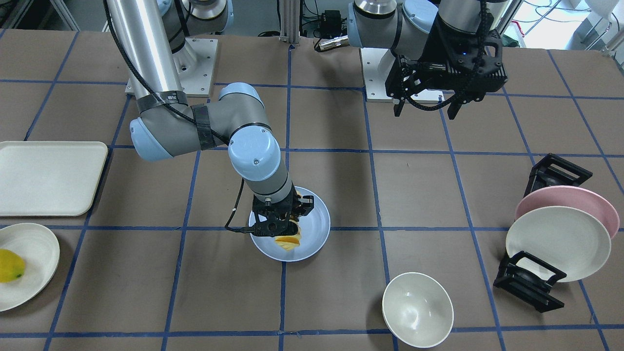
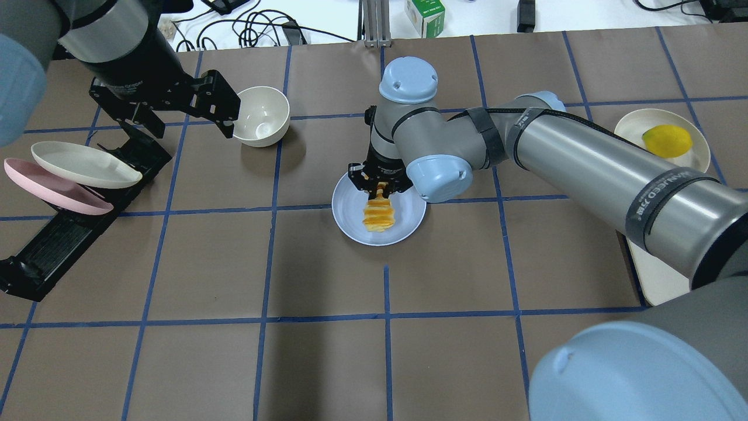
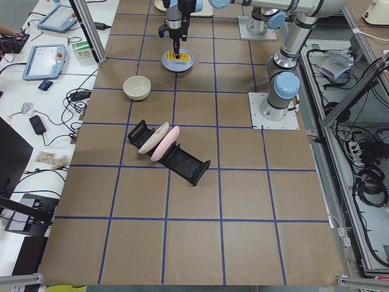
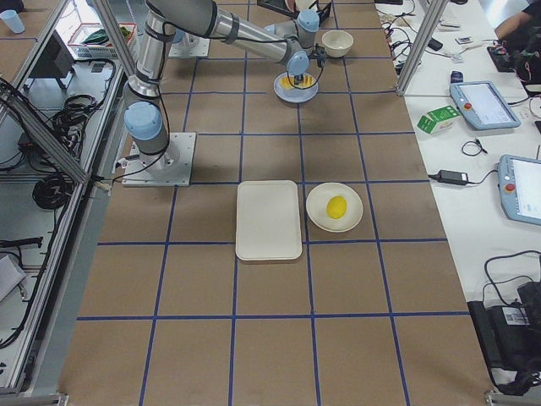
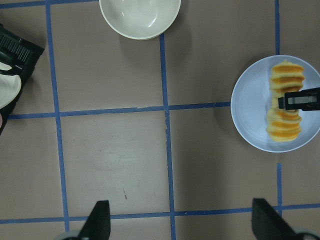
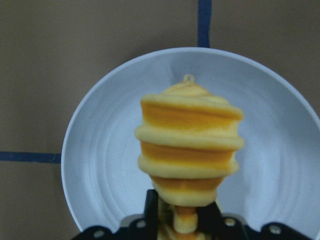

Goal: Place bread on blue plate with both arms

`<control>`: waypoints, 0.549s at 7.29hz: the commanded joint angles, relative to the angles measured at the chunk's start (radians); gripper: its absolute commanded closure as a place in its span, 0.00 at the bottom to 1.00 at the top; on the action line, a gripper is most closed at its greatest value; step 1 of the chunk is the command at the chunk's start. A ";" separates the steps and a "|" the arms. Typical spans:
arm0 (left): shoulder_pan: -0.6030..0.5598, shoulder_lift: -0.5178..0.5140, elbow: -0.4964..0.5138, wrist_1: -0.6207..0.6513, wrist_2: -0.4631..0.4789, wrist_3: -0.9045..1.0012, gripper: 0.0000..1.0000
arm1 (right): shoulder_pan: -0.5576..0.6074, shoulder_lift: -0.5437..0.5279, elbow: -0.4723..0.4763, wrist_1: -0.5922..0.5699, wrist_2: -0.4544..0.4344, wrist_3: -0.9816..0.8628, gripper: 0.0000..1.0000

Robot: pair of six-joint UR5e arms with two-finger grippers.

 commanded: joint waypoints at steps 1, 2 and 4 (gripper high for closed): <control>-0.001 0.006 -0.009 0.002 -0.002 0.001 0.00 | 0.000 0.001 0.002 -0.002 -0.008 -0.001 0.18; -0.001 0.009 -0.010 0.001 0.004 0.001 0.00 | 0.000 -0.001 0.001 -0.002 -0.008 0.002 0.16; -0.001 0.006 -0.010 0.002 0.000 0.001 0.00 | -0.001 -0.010 -0.013 0.001 -0.011 0.005 0.14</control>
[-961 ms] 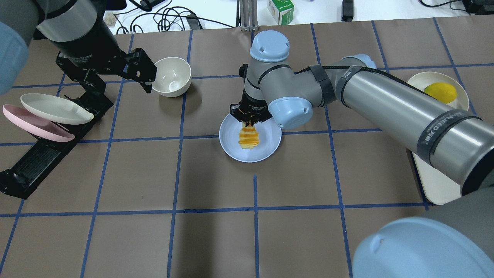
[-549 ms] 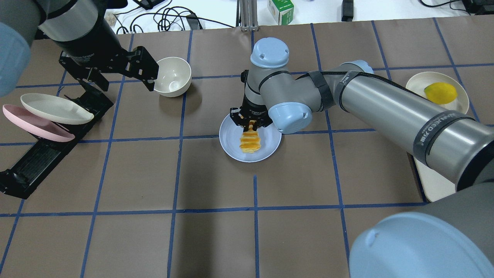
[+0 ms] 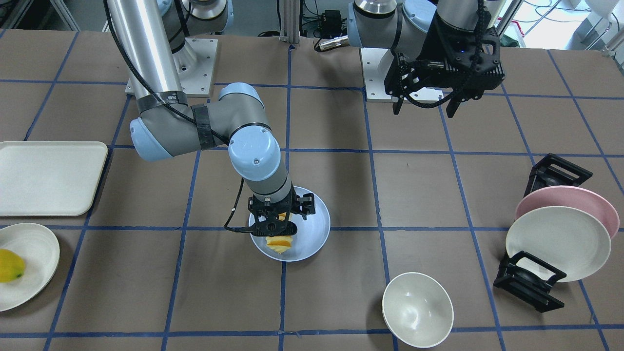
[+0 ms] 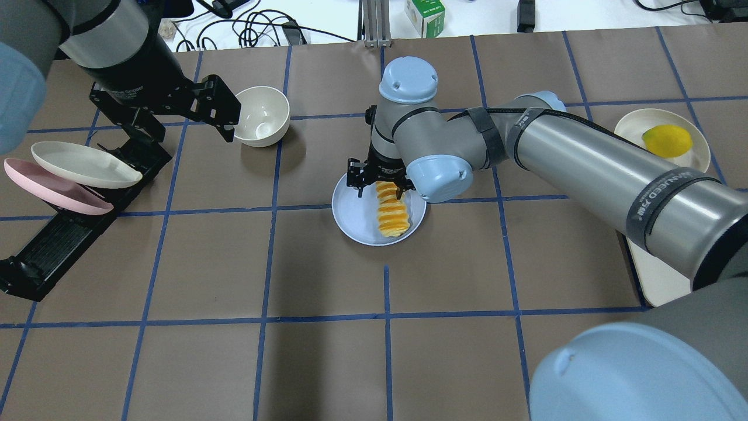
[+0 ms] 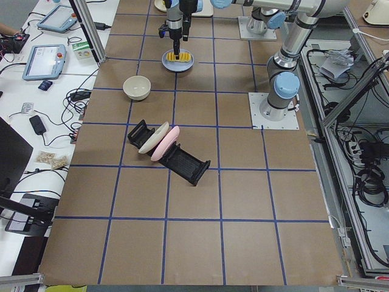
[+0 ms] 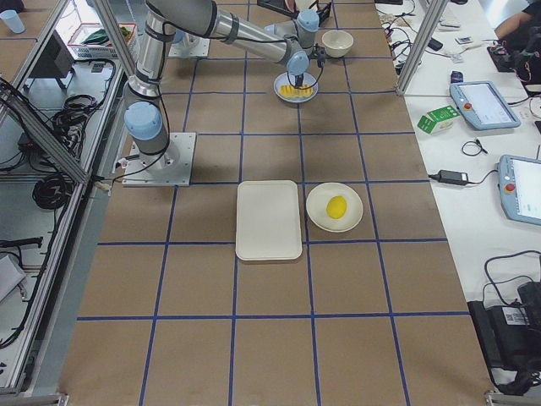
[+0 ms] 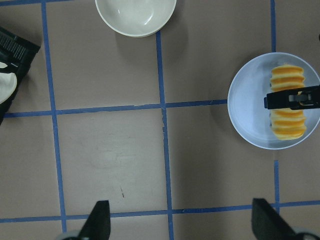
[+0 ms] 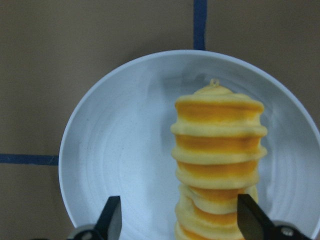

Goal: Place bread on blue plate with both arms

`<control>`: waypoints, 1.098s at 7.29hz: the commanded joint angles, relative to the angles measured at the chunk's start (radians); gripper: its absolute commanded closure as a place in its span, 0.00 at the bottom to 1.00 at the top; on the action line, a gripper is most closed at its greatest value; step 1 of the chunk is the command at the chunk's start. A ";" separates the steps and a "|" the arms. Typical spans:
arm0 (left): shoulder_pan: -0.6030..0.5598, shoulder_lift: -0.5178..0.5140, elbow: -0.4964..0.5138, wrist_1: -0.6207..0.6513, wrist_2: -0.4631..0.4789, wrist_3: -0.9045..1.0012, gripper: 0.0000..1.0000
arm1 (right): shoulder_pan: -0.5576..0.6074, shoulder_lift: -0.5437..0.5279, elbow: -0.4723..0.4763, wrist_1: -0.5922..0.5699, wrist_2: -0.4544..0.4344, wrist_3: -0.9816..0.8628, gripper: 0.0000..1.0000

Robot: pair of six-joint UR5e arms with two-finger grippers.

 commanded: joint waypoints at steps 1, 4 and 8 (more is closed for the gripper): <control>0.000 -0.001 -0.001 0.000 0.000 0.002 0.00 | -0.003 -0.026 -0.024 0.005 -0.025 -0.002 0.06; 0.011 -0.015 -0.002 0.011 0.000 0.073 0.00 | -0.076 -0.139 -0.060 0.182 -0.110 -0.084 0.00; 0.044 -0.013 -0.001 0.010 -0.006 0.097 0.00 | -0.256 -0.372 -0.054 0.506 -0.140 -0.276 0.00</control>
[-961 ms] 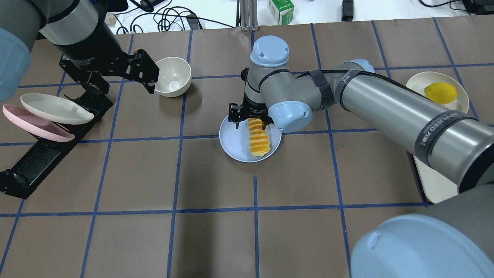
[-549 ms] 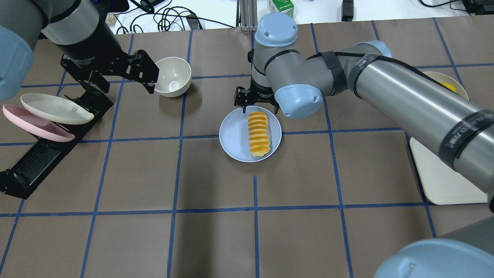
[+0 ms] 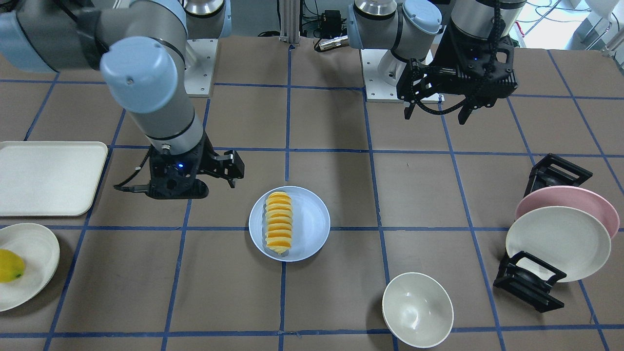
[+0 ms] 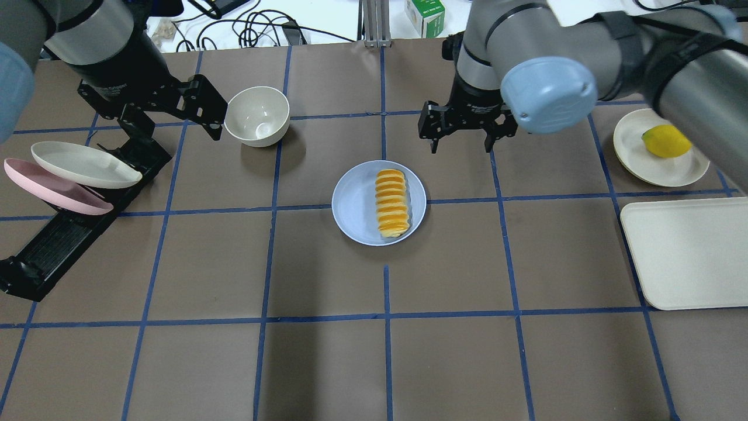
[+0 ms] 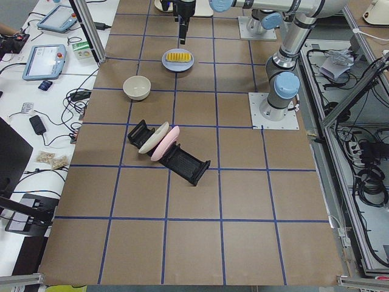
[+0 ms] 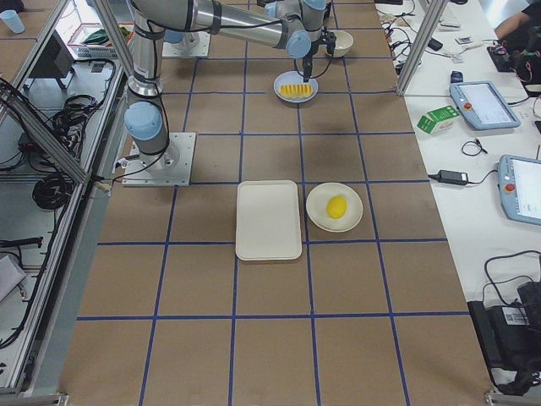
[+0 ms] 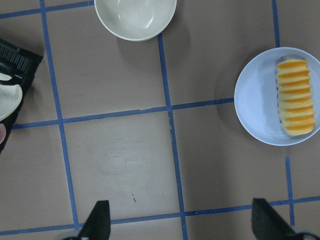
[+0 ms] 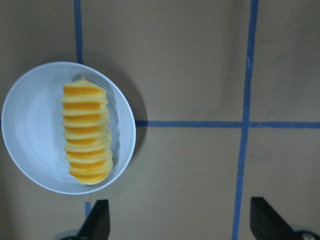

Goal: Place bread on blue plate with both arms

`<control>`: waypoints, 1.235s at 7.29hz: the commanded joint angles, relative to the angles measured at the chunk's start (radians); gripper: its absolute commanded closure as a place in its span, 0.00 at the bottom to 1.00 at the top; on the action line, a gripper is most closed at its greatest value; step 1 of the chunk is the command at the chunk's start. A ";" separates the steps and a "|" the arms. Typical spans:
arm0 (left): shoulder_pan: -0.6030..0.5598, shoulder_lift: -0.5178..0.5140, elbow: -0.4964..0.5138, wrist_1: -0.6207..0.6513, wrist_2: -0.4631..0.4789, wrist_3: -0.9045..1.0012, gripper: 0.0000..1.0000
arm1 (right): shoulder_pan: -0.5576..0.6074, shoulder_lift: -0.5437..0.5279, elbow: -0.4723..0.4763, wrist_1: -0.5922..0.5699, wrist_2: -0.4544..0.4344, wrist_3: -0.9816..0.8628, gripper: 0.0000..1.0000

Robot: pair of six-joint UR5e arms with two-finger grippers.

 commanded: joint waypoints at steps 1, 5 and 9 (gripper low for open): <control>-0.003 -0.013 -0.001 0.000 -0.003 0.003 0.00 | -0.057 -0.126 0.004 0.132 -0.032 -0.038 0.00; -0.006 -0.016 0.000 0.002 -0.003 0.003 0.00 | -0.182 -0.223 0.002 0.166 -0.138 -0.030 0.00; -0.009 -0.017 0.000 0.000 -0.002 0.000 0.00 | -0.139 -0.243 0.011 0.172 -0.043 -0.026 0.00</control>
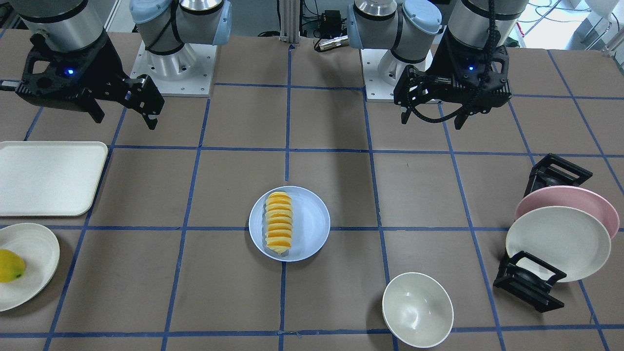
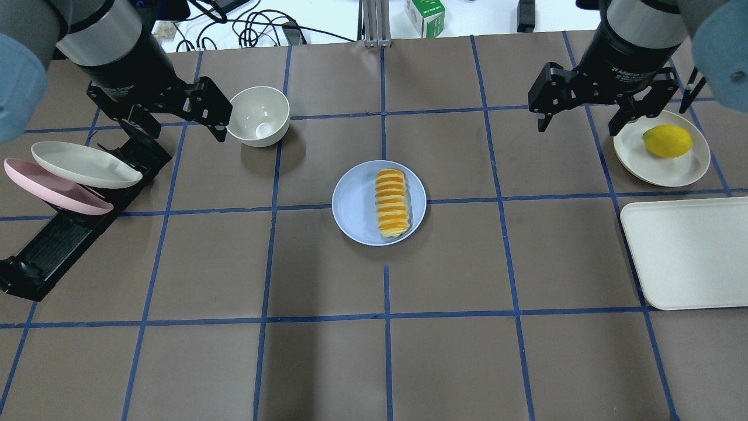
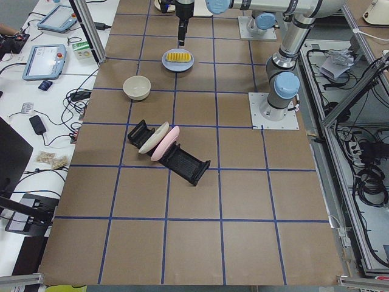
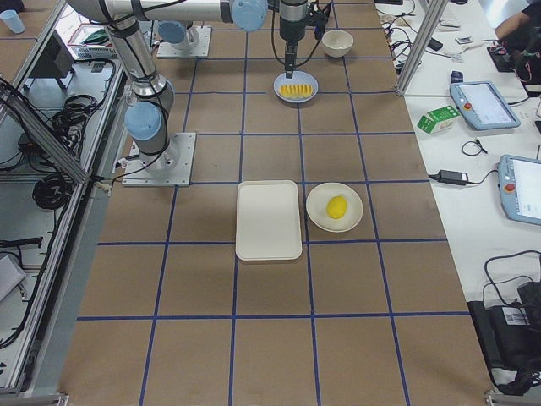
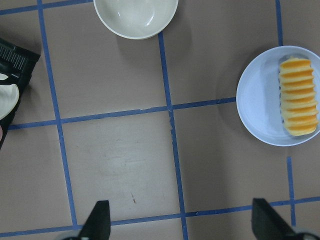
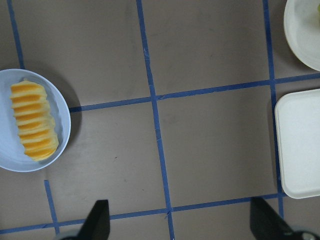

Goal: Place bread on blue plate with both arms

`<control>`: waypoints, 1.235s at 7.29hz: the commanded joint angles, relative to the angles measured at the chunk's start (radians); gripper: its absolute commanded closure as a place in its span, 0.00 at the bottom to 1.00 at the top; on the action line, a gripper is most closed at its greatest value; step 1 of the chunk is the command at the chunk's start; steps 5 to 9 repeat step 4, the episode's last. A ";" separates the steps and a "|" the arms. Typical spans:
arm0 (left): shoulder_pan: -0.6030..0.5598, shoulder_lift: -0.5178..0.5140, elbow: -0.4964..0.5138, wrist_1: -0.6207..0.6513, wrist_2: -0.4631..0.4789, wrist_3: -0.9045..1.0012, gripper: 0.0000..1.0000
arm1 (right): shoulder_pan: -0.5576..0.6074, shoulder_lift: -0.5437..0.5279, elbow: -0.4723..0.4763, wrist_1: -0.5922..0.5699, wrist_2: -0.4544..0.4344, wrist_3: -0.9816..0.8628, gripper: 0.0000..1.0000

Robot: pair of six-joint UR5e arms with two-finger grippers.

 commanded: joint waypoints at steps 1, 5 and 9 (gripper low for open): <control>0.000 -0.002 0.001 0.000 0.007 -0.001 0.00 | 0.057 0.003 0.003 0.004 0.000 0.006 0.00; -0.002 0.000 -0.001 0.000 0.001 -0.001 0.00 | 0.057 0.009 0.004 0.002 -0.006 0.006 0.00; -0.002 0.000 -0.001 0.000 0.001 -0.001 0.00 | 0.057 0.009 0.004 0.002 -0.006 0.006 0.00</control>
